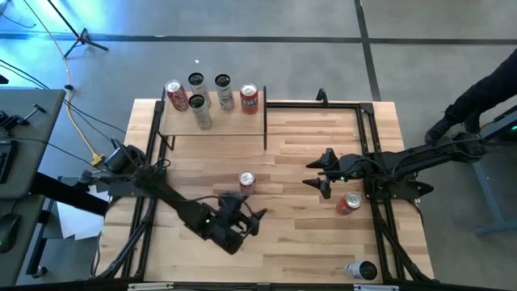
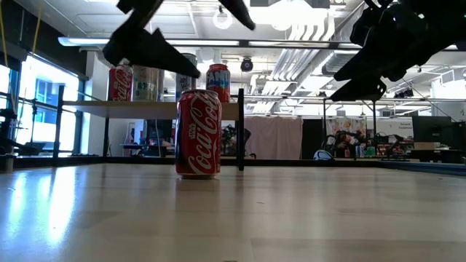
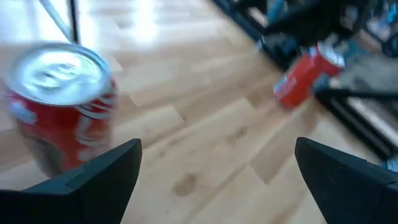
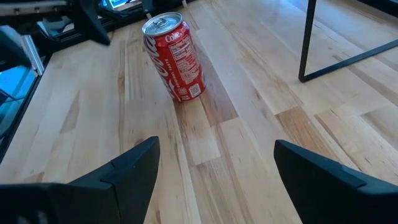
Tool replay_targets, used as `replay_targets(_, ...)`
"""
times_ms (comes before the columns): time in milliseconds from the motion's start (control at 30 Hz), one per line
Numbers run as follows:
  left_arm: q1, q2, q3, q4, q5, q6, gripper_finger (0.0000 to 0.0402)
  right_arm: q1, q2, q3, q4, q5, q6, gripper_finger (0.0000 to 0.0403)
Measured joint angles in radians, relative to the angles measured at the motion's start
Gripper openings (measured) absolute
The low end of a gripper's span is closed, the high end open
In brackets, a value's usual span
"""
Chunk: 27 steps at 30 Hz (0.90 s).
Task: Place canned beverage on shelf
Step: Put the red soda can on the shelf aligned with the other red soda can
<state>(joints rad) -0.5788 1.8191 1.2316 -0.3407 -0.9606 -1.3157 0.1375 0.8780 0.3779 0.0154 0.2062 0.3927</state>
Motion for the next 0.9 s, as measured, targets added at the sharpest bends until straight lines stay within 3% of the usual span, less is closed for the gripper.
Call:
replay_targets(133, -0.013, 0.0, 0.0, -0.134, -0.06, -0.16, 0.0399, 0.0, 0.0, 0.0, 0.0, 0.0, 0.0, 0.0303)
replay_targets(333, -0.008, 0.059, 0.0, -0.321, -0.039, -0.366, 0.0399, 0.0, 0.0, 0.0, -0.001, 0.0, 0.0, 0.0303)
replay_targets(633, 0.011, 0.215, 0.0, -0.296, -0.047, -0.42, 0.0399, 0.0, 0.0, 0.0, -0.01, 0.0, 0.0, 0.0303)
replay_targets(900, -0.01, 0.247, 0.0, -0.292, -0.13, -0.403, 0.0399, 0.0, 0.0, 0.0, -0.012, 0.0, 0.0, 0.0303)
